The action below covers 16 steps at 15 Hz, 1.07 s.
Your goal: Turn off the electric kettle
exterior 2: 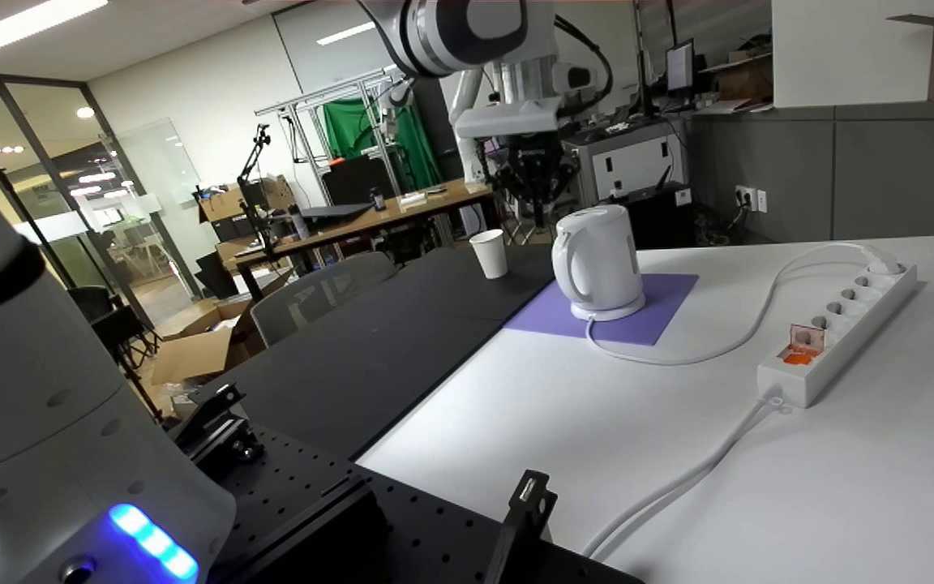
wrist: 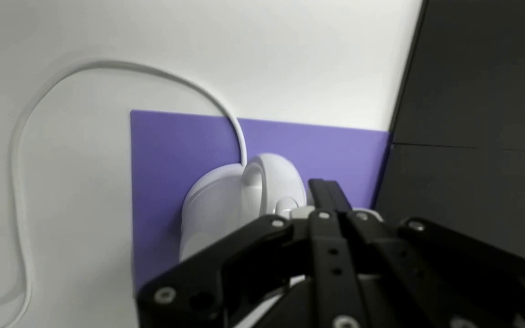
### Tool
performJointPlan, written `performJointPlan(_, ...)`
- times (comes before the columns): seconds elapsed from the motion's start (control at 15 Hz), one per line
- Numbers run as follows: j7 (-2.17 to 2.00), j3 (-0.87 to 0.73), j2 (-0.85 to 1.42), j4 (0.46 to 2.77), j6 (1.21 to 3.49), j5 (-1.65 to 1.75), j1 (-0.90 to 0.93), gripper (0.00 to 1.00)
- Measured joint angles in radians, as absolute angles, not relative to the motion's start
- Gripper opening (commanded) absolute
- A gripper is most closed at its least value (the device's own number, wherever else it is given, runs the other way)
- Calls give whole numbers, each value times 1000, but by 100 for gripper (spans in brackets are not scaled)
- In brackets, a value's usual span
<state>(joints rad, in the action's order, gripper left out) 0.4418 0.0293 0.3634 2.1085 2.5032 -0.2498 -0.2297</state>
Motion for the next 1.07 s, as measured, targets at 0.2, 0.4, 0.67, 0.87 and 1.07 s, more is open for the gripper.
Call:
performJointPlan(0.2, 418, 17, 363, 2113, 2573, -230, -213, 0)
performJointPlan(0.4, 397, 11, 363, 2115, 2618, -210, -204, 26)
performJointPlan(0.67, 364, -3, 363, 2122, 2653, -176, -192, 21)
performJointPlan(0.87, 359, -8, 363, 2123, 2655, -174, -188, 27)
performJointPlan(1.07, 358, -9, 362, 2123, 2655, -174, -188, 27)
